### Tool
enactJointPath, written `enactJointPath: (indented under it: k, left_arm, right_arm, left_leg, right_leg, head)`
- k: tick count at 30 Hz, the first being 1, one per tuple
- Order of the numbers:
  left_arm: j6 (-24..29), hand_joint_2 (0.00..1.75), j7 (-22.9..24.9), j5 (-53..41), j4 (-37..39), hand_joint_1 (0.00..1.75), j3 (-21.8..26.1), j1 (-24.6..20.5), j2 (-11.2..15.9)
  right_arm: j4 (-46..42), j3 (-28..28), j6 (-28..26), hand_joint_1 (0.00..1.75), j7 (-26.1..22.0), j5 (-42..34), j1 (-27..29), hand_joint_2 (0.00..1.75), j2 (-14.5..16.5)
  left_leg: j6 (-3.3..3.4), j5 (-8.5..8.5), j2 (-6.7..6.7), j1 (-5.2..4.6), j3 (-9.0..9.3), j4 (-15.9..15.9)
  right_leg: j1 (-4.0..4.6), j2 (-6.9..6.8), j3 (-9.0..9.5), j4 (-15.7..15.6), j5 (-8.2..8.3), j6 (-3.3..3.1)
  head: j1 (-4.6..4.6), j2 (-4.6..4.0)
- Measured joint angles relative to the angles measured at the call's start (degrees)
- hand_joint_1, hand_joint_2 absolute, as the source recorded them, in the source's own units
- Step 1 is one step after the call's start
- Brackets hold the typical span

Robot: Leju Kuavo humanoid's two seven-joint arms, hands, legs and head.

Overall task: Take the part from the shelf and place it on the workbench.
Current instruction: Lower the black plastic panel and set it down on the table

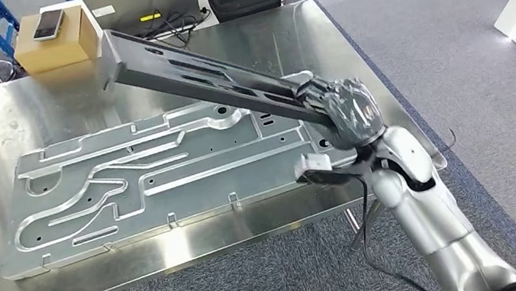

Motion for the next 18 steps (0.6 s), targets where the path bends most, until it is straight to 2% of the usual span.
enactJointPath:
  k: [2, 3, 4, 5, 6, 7, 8, 9, 10, 13, 14, 16, 17, 18]
  left_arm:
    - [-0.03, 0.0, -0.02, -0.22, 0.0, 0.0, 0.14, -0.27, -0.03]
    - [-0.07, 0.0, -0.02, -0.34, 0.0, 0.0, 0.26, -0.34, -0.04]
    - [-0.11, 0.0, -0.02, -0.45, 0.0, 0.0, 0.41, -0.35, -0.07]
    - [-0.2, 0.0, -0.05, -0.57, 0.0, 0.0, 0.59, -0.33, -0.08]
    - [-0.31, 0.0, -0.11, -0.71, 0.0, 0.0, 0.76, -0.32, -0.11]
    - [-0.43, 0.0, -0.21, -0.87, 0.0, 0.0, 0.89, -0.33, -0.14]
    - [-0.64, 0.0, -0.44, -1.04, 0.0, 0.0, 0.98, -0.39, -0.15]
    - [-0.91, 0.0, -0.79, -1.21, 0.0, 0.0, 1.04, -0.46, -0.16]
    - [-1.26, 0.0, -1.27, -1.35, 0.0, 0.0, 1.07, -0.52, -0.15]
    - [-2.46, 0.0, -3.14, -1.66, 0.0, 0.0, 1.14, -0.31, -0.16]
    - [-2.78, 0.0, -3.68, -1.8, 0.0, 0.0, 1.16, -0.21, -0.19]
    - [-3.43, 0.0, -4.47, -2.05, 0.0, 0.0, 1.22, -0.14, -0.25]
    - [-3.72, 0.44, -4.74, -2.14, 0.0, 0.0, 1.26, -0.08, -0.26]
    - [-3.98, 0.87, -4.95, -2.18, 0.0, 0.0, 1.31, 0.01, -0.26]
  right_arm:
    - [5.64, 1.98, 0.58, 1.75, 3.02, 6.14, -4.07, 1.75, 0.02]
    - [8.46, 3.18, 1.06, 1.75, 4.07, 8.62, -5.72, 1.75, 0.14]
    - [11.26, 4.5, 1.71, 1.75, 4.95, 10.88, -7.26, 1.75, 0.38]
    - [14.14, 5.88, 2.65, 1.75, 5.8, 13.13, -8.93, 1.75, 0.71]
    - [17.3, 7.37, 3.76, 1.75, 6.53, 15.29, -10.73, 1.75, 1.19]
    - [20.68, 8.87, 5.01, 1.75, 7.06, 17.03, -12.67, 1.75, 1.78]
    - [24.16, 10.36, 6.37, 1.75, 7.37, 18.42, -14.6, 1.75, 2.54]
    - [27.96, 12.01, 7.67, 1.75, 7.53, 19.51, -16.38, 1.75, 3.47]
    - [31.7, 13.64, 8.66, 1.75, 7.56, 20.22, -17.79, 1.75, 4.4]
    - [40.64, 17.49, 9.85, 1.75, 7.42, 20.91, -20.73, 1.75, 6.98]
    - [42.94, 18.37, 9.85, 1.75, 7.38, 20.92, -21.67, 1.75, 7.76]
    - [46.81, 19.83, 9.71, 1.75, 7.46, 20.91, -22.97, 1.75, 8.98]
    - [48.39, 20.44, 9.55, 1.31, 7.56, 20.86, -23.27, 1.31, 9.42]
    - [49.68, 20.93, 9.39, 0.87, 7.71, 20.8, -23.45, 0.87, 9.84]
  left_leg:
    - [0.17, -0.43, -0.13, 0.16, 0.43, -0.11]
    - [0.1, -0.72, -0.25, 0.23, 0.67, -0.06]
    - [-0.07, -1.05, -0.38, 0.34, 0.94, 0.05]
    - [-0.32, -1.46, -0.47, 0.48, 1.26, 0.28]
    - [-0.63, -1.97, -0.54, 0.6, 1.51, 0.64]
    - [-1.01, -2.46, -0.59, 0.64, 1.58, 1.08]
    - [-1.39, -2.85, -0.64, 0.62, 1.49, 1.49]
    - [-1.75, -3.08, -0.68, 0.58, 1.34, 1.77]
    - [-2.07, -3.16, -0.71, 0.57, 1.21, 1.82]
    - [-2.97, -3.99, -0.63, 0.78, 1.11, 2.52]
    - [-3.23, -4.95, -0.51, 0.81, 0.42, 4.33]
    - [-3.54, -7.78, -0.25, 0.88, -2.79, 11.09]
    - [-3.61, -9.02, -0.19, 0.9, -4.79, 14.86]
    - [-3.63, -9.54, -0.15, 0.91, -6.24, 17.4]
  right_leg:
    - [-0.5, -0.08, -4.82, 7.23, -1.89, 0.6]
    - [-0.78, -0.12, -6.68, 9.23, -1.59, 0.91]
    - [-1.03, -0.19, -7.53, 9.04, -0.07, 1.19]
    - [-1.27, -0.26, -7.35, 6.71, 2.52, 1.45]
    - [-1.51, -0.31, -6.5, 2.97, 5.46, 1.66]
    - [-1.54, -0.31, -5.51, -0.41, 7.61, 1.75]
    - [-1.52, -0.28, -4.71, -3.04, 8.75, 1.56]
    - [-1.4, -0.26, -4.34, -4.36, 8.91, 1.25]
    - [-1.17, -0.23, -4.23, -4.54, 8.47, 0.82]
    - [-1.23, -0.23, -3.71, -4.91, 8.07, -0.53]
    - [-1.33, -0.21, -3.36, -5.04, 7.96, -0.95]
    - [-1.22, -0.23, -2.66, -5.14, 7.54, -1.56]
    - [-1.09, -0.25, -2.36, -5.14, 7.32, -1.76]
    - [-0.96, -0.24, -2.07, -5.14, 7.12, -1.87]
  head:
    - [0.0, 0.0]
    - [-0.01, 0.0]
    - [-0.01, 0.0]
    - [0.0, 0.0]
    - [0.0, 0.0]
    - [0.0, 0.0]
    - [0.0, 0.0]
    - [0.0, 0.0]
    - [-0.01, 0.0]
    - [-0.02, 0.0]
    - [-0.02, 0.0]
    - [-0.03, 0.0]
    - [-0.03, 0.0]
    - [-0.03, 0.0]
